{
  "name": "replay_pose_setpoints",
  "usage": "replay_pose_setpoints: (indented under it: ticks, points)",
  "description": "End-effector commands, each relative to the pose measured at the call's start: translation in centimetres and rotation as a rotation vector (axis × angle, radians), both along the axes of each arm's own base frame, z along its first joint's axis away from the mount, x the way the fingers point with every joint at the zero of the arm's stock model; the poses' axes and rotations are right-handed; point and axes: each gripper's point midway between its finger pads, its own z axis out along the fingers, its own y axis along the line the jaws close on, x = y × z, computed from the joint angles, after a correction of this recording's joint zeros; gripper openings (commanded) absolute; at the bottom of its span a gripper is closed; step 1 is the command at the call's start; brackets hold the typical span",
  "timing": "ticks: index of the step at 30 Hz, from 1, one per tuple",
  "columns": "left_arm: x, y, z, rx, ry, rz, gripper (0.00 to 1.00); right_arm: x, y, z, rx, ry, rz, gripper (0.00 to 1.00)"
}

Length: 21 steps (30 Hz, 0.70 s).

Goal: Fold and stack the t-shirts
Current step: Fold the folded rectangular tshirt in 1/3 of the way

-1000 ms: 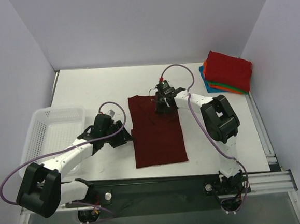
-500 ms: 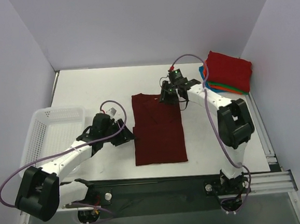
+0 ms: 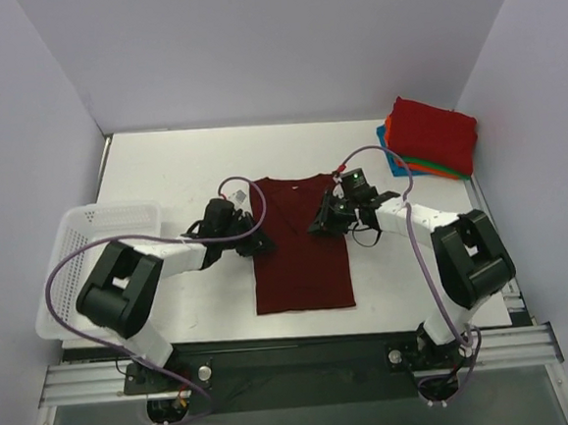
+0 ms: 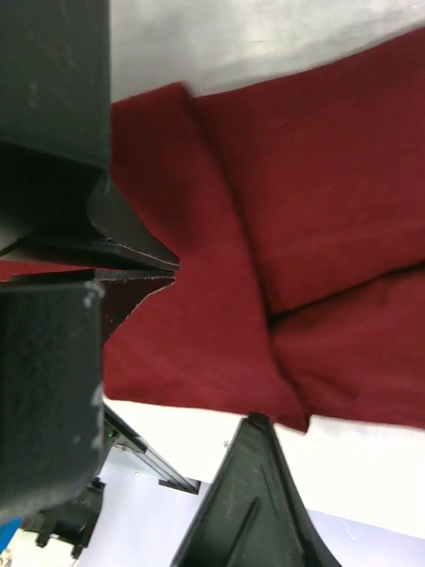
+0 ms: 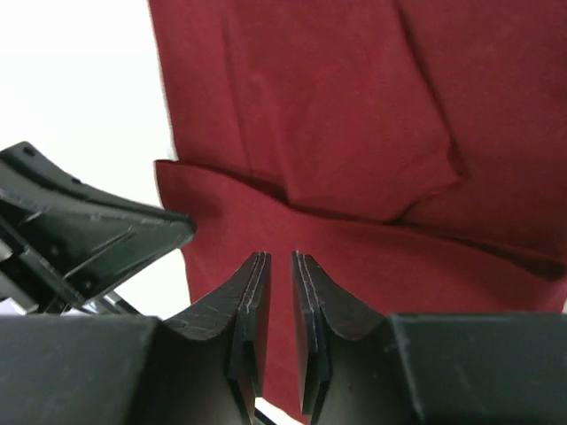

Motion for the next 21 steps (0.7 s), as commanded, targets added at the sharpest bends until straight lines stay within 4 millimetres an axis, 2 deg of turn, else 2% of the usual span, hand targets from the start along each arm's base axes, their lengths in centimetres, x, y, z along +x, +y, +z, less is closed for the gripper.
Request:
replay_pose_setpoints:
  ticks: [1, 2, 3, 5, 6, 11, 16, 21]
  points:
    - [2.4, -2.0, 1.5, -0.096, -0.074, -0.017, 0.12, 0.9, 0.1, -0.5, 0.092, 0.011, -0.007, 0.17]
    - [2.7, -1.7, 0.9, -0.082, -0.074, 0.006, 0.12, 1.1, -1.0, -1.8, 0.082, 0.039, -0.038, 0.17]
    - [2.4, -1.2, -0.3, -0.067, -0.045, 0.019, 0.11, 0.5, -1.8, -3.1, 0.073, 0.07, -0.054, 0.16]
    - [2.5, -0.7, -1.1, -0.065, -0.037, 0.034, 0.1, 0.6, -3.8, -4.8, 0.075, 0.111, -0.11, 0.16]
    - [2.2, -0.3, -2.0, -0.051, -0.017, 0.041, 0.09, -0.1, -4.6, -5.9, 0.068, 0.145, -0.127, 0.16]
    - [1.8, 0.8, -3.8, -0.028, 0.018, 0.065, 0.06, -1.0, -6.8, -8.6, 0.056, 0.223, -0.173, 0.15]
    - [1.6, 1.4, -4.3, -0.017, 0.031, 0.073, 0.04, -1.0, -8.1, -8.9, 0.091, 0.243, -0.213, 0.15]
    - [2.1, 2.1, -3.5, -0.03, 0.019, 0.081, 0.02, -0.6, -9.3, -8.0, 0.141, 0.235, -0.233, 0.14]
